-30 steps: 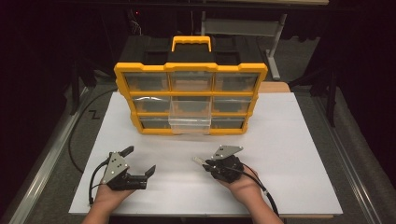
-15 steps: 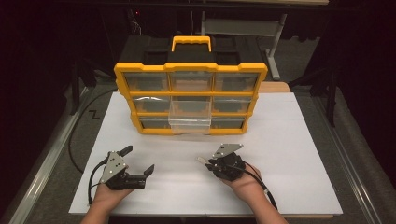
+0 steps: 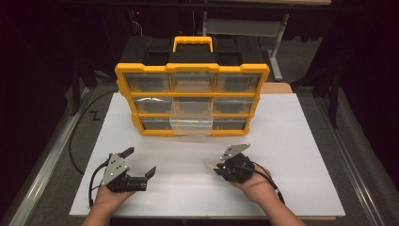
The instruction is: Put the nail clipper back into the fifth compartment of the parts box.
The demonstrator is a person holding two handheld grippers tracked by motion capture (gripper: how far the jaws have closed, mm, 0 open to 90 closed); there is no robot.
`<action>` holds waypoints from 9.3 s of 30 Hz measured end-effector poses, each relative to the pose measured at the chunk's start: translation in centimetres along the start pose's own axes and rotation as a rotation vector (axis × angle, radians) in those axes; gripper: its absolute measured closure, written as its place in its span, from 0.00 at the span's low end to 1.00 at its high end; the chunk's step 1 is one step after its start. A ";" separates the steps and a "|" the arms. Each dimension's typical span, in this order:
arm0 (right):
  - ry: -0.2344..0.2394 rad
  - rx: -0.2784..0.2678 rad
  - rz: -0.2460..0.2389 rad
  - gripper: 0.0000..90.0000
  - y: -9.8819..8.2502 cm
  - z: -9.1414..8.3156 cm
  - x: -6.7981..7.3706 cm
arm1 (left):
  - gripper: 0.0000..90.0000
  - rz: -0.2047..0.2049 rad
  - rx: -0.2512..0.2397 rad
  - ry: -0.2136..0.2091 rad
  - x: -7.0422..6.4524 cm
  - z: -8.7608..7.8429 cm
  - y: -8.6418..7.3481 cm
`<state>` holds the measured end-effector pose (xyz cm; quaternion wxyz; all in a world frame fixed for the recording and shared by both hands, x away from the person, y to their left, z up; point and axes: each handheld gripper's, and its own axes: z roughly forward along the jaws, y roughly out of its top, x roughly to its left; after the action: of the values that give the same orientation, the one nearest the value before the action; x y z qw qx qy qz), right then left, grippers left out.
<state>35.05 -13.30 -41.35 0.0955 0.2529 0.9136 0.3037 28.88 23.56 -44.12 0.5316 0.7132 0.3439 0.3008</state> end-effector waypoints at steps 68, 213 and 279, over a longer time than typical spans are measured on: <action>0.089 0.199 -0.075 0.88 0.9 -3.4 -1.8 | 0.00 0.007 -0.004 -0.003 0.0 0.0 0.0; 0.081 0.265 -0.233 0.89 15.5 -15.9 -4.3 | 0.00 -0.012 -0.009 -0.016 0.1 -0.1 0.0; 0.068 0.260 -0.322 0.88 24.4 -9.9 -4.2 | 0.00 -0.027 -0.025 -0.026 0.6 -0.6 0.0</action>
<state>45.17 -3.74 -18.65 0.0784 0.1031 0.9765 0.1724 28.78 24.41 -43.92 0.5488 0.7058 0.3428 0.2883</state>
